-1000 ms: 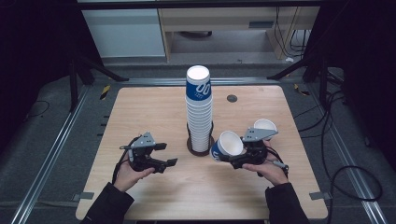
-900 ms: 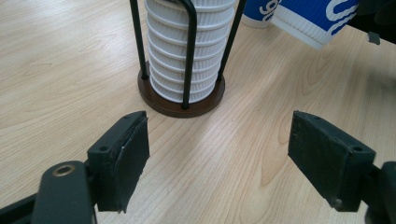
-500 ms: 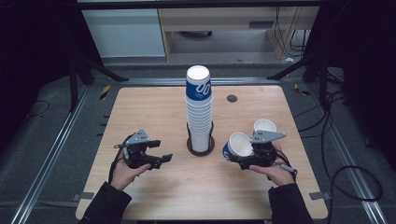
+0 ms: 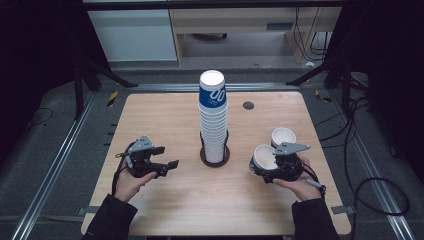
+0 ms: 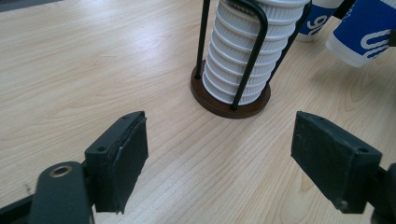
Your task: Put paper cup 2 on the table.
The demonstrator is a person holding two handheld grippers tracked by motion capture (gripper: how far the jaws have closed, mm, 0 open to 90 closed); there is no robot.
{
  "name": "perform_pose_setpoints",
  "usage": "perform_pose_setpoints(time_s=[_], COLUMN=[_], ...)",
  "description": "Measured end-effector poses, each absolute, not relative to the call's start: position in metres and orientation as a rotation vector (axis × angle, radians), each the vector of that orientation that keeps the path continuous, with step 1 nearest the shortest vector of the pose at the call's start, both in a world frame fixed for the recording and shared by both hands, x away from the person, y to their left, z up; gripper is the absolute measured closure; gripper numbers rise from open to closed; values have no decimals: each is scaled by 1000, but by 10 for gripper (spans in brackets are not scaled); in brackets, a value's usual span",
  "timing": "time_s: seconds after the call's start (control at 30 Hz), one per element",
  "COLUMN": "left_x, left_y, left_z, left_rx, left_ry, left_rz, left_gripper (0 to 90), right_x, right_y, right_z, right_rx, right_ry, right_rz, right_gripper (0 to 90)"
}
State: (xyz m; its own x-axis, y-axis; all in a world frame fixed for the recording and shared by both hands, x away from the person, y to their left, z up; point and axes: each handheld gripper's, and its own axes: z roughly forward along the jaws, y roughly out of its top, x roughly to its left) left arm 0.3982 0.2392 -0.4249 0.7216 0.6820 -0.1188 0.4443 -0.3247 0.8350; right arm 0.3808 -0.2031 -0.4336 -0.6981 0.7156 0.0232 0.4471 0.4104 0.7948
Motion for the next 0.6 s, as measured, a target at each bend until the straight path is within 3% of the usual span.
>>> perform_pose_setpoints(time_s=[0.6], left_x=[399], left_y=[244], left_z=[-425], left_rx=[1989], left_ry=[891], left_rz=[361], left_gripper=[171], right_x=[374], right_y=[-235], right_z=[-448], right_rx=[1208], right_ry=[2309], right_rz=[955], right_gripper=[213])
